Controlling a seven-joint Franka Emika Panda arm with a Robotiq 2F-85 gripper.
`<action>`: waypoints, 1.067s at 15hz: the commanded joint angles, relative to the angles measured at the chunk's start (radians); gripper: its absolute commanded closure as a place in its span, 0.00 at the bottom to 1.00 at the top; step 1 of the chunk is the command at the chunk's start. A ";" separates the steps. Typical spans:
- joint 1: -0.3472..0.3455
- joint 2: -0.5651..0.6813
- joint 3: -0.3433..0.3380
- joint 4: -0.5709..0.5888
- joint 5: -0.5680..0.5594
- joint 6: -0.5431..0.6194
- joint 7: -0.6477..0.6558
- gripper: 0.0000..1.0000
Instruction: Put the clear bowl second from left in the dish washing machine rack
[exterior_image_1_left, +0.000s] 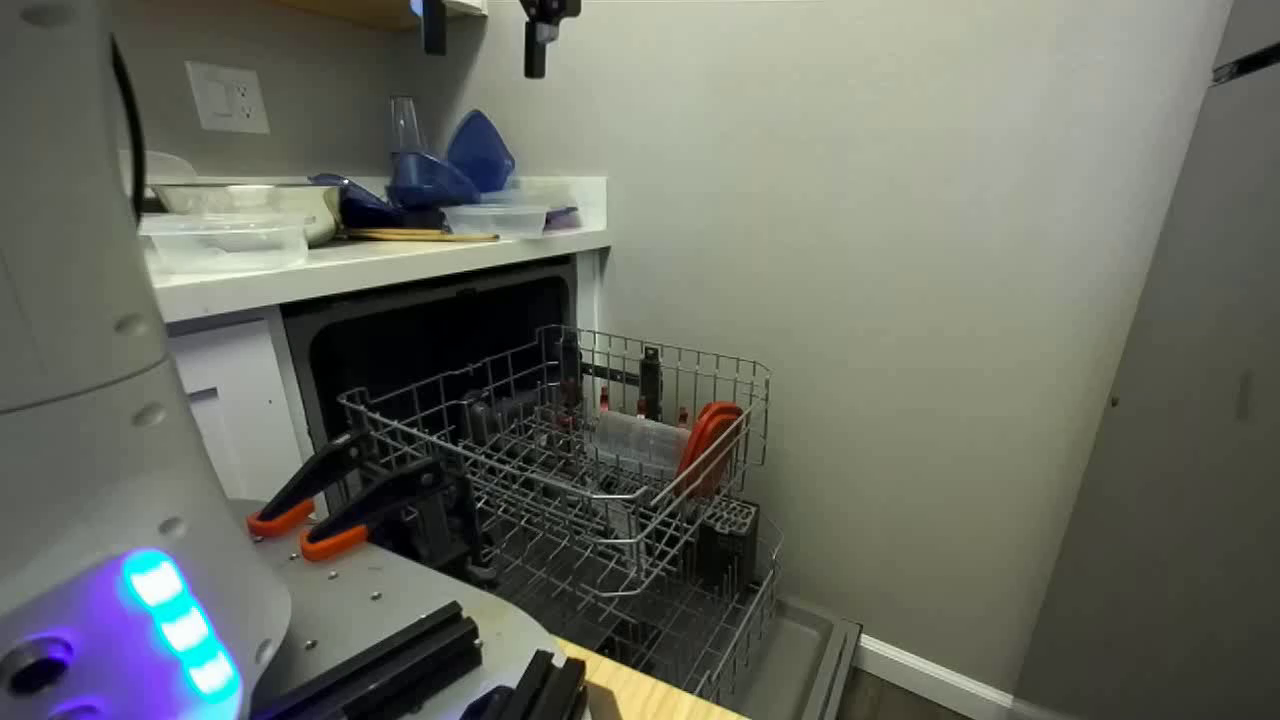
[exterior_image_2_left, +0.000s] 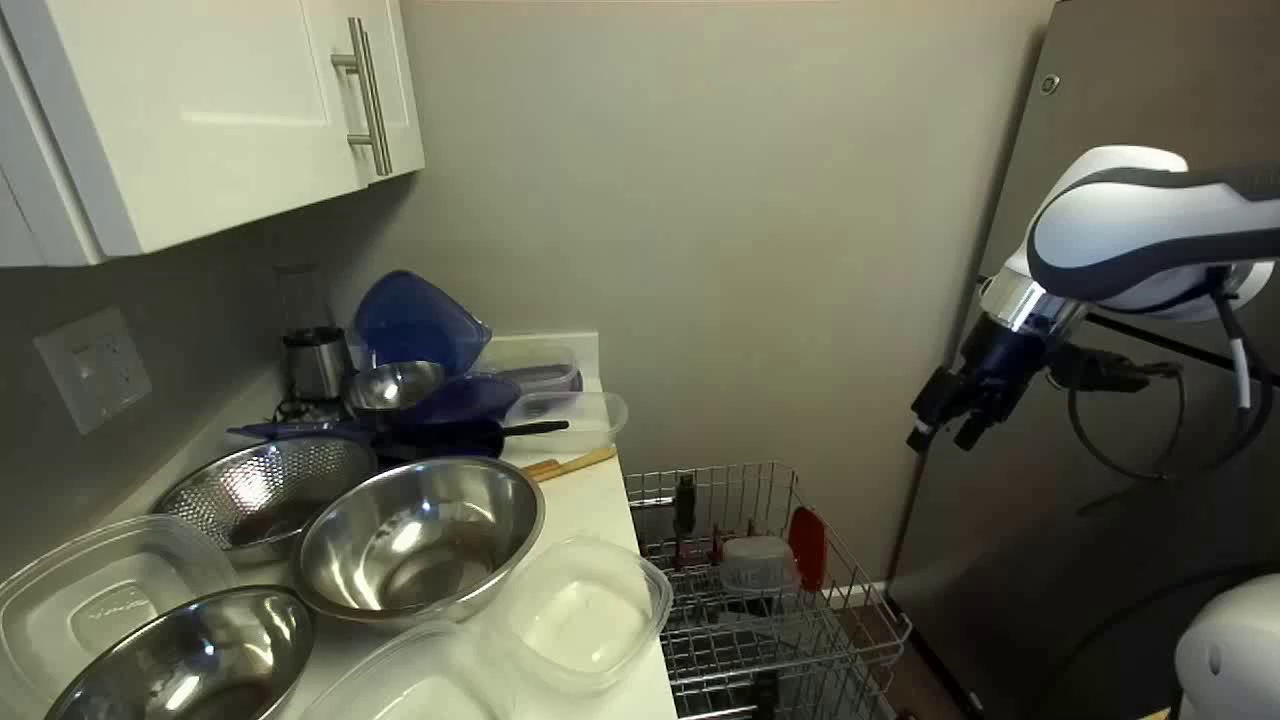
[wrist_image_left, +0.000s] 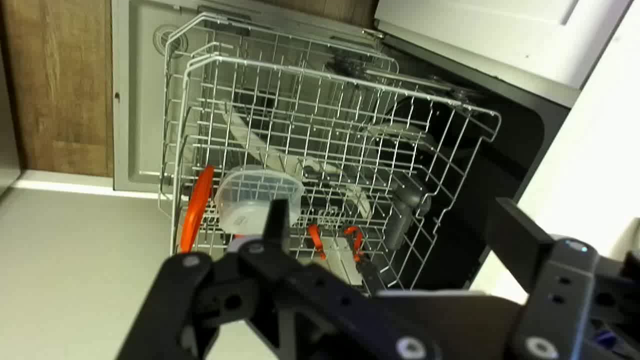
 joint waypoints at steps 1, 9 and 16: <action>-0.012 0.004 0.011 -0.018 0.010 -0.007 -0.009 0.00; -0.013 0.016 0.012 -0.040 0.010 -0.007 -0.009 0.00; 0.019 0.175 -0.007 0.063 0.023 0.144 -0.059 0.00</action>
